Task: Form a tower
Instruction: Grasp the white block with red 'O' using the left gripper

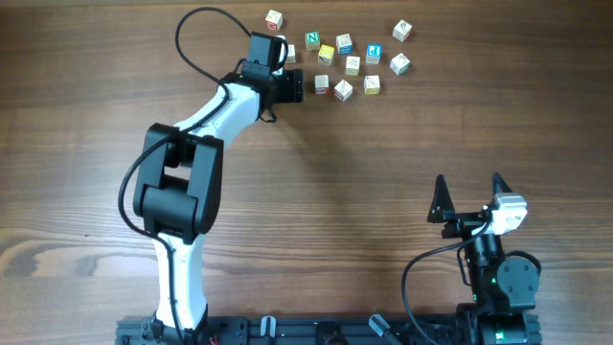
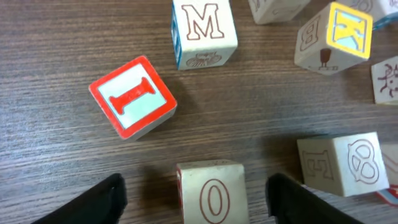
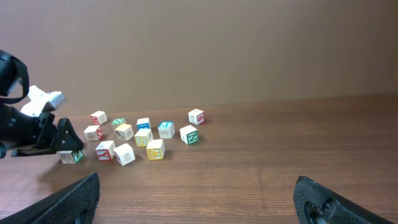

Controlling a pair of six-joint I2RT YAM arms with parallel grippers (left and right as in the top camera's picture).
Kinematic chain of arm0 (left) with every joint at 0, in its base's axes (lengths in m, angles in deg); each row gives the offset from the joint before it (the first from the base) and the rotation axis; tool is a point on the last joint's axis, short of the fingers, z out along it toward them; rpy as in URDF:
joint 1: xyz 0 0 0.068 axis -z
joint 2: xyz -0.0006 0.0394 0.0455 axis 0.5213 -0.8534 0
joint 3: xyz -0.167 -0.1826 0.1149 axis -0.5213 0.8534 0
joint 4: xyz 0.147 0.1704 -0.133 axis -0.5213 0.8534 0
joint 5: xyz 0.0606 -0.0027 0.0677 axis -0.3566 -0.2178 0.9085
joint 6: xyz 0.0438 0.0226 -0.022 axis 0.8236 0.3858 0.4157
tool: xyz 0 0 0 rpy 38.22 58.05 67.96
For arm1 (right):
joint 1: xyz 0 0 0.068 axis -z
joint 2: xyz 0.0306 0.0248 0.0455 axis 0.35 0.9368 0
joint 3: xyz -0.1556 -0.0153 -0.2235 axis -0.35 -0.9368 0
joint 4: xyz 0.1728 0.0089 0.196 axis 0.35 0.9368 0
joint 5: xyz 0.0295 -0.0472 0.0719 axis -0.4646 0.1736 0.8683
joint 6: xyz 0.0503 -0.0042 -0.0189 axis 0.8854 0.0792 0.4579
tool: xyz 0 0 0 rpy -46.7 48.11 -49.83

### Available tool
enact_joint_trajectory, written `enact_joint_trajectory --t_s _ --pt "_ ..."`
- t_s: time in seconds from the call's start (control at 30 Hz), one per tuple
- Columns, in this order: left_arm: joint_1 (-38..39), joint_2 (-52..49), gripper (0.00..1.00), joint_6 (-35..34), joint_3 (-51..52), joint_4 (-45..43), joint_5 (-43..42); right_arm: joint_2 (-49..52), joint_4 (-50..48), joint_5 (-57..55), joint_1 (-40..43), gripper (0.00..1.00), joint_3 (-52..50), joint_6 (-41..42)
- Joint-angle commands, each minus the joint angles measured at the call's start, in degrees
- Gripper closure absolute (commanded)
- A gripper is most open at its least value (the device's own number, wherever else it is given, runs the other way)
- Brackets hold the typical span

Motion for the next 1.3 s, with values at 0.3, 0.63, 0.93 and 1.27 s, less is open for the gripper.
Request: enact_joint_trajectory --t_s 0.3,0.63,0.93,1.27 --pt "0.52 -0.72 0.71 -0.76 -0.85 0.5 0.76 -0.2 -0.13 0.94 -0.13 0.0 -0.04 -1.05" --pt "2.95 16.37 0.66 -0.81 -0.85 11.91 0.74 -0.22 -0.13 0.94 -0.13 0.0 -0.04 -1.03" --pt "13.4 25.35 0.73 -15.1 -0.11 34.29 0.76 -0.22 -0.13 0.94 -0.13 0.0 -0.04 -1.03" --pt "27.8 9.79 0.72 -26.88 6.03 17.14 5.2 -0.2 -0.13 0.94 -0.13 0.0 -0.04 -1.03"
